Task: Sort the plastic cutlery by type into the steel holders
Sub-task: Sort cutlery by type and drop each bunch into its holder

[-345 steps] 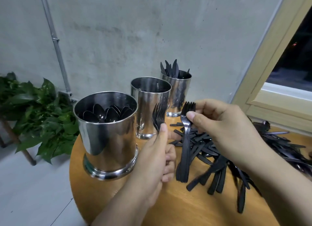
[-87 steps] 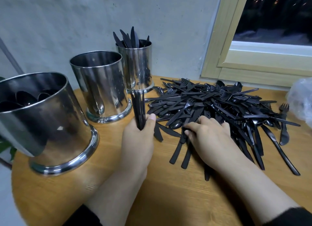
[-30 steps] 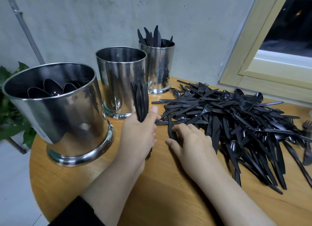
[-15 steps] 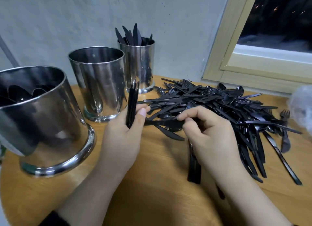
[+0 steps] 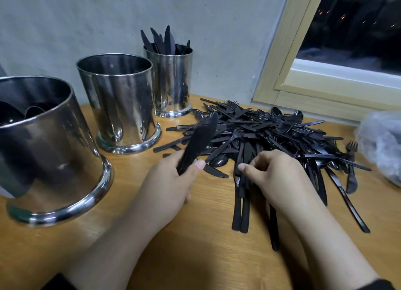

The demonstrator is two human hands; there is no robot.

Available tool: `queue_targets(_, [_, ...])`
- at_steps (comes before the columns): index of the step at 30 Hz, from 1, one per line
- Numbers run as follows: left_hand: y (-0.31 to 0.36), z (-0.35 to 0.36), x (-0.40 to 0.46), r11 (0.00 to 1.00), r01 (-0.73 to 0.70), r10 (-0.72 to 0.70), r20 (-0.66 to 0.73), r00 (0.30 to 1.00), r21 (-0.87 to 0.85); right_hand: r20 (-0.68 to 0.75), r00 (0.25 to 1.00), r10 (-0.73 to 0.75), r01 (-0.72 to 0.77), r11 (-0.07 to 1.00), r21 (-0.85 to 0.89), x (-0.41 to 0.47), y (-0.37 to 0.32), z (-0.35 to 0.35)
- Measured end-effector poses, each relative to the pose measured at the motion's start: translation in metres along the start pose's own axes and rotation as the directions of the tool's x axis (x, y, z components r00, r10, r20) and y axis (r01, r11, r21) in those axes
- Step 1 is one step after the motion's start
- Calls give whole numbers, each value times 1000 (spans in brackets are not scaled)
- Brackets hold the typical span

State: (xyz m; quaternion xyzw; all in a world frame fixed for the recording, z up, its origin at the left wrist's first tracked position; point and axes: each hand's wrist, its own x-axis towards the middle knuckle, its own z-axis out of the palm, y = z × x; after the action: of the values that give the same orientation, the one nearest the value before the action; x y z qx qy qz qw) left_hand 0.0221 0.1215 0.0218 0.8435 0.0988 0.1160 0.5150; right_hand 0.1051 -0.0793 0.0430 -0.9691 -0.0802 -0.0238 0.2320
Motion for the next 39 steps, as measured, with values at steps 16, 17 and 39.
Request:
queue_targets(16, [1, 1, -2, 995, 94, -95, -7, 995, -20, -23, 998, 51, -55, 974, -222, 1, -3, 12])
queue_targets(17, [0, 1, -1, 995, 93, -94, -11, 996, -37, -27, 998, 49, -54, 977, -207, 1, -3, 11])
queue_targets(39, [7, 18, -1, 839, 156, -195, -21, 981, -521, 29, 961, -274, 256, 929, 265, -22, -8, -12])
